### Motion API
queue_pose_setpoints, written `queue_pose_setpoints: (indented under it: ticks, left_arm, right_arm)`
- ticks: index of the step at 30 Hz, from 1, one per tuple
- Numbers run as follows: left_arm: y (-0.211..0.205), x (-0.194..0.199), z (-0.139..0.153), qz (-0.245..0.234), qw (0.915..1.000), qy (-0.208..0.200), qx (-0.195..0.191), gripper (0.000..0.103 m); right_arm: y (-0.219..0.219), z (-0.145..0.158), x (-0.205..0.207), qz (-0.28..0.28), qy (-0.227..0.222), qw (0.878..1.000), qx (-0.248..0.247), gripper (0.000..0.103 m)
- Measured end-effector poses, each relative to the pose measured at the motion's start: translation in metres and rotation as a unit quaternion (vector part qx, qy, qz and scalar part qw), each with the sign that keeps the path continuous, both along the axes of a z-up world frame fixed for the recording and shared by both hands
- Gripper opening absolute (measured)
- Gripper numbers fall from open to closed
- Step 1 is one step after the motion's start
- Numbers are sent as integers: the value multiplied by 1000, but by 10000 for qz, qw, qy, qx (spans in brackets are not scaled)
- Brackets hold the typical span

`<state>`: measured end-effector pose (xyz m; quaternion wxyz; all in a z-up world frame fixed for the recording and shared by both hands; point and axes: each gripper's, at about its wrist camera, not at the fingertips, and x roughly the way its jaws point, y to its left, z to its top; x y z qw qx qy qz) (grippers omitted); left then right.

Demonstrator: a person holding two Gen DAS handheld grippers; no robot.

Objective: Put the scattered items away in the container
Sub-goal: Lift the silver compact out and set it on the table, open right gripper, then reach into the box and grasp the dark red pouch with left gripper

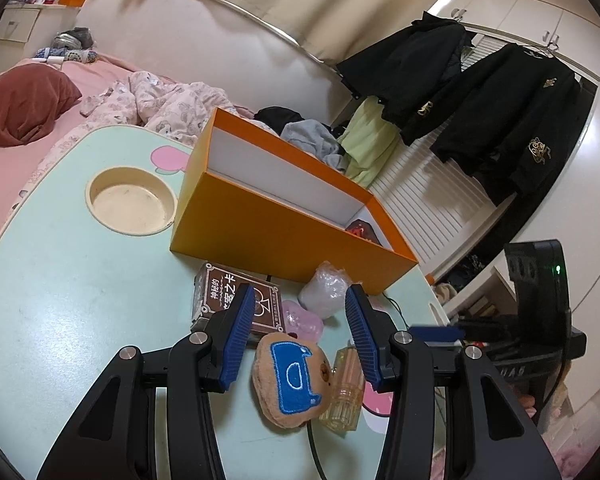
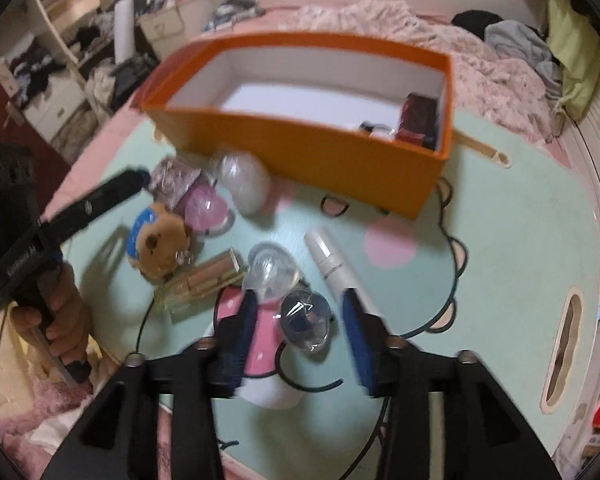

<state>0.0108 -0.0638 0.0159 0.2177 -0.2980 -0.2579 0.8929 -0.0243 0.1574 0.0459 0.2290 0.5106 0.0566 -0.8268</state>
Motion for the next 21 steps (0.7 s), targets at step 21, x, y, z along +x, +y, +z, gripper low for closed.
queue_pose_setpoints:
  ticks: [21]
  left_arm:
    - [7,-4,7,-28,9993,103,-360,48]
  right_arm:
    - [63,-28,29,-305,908,9913,-905,55]
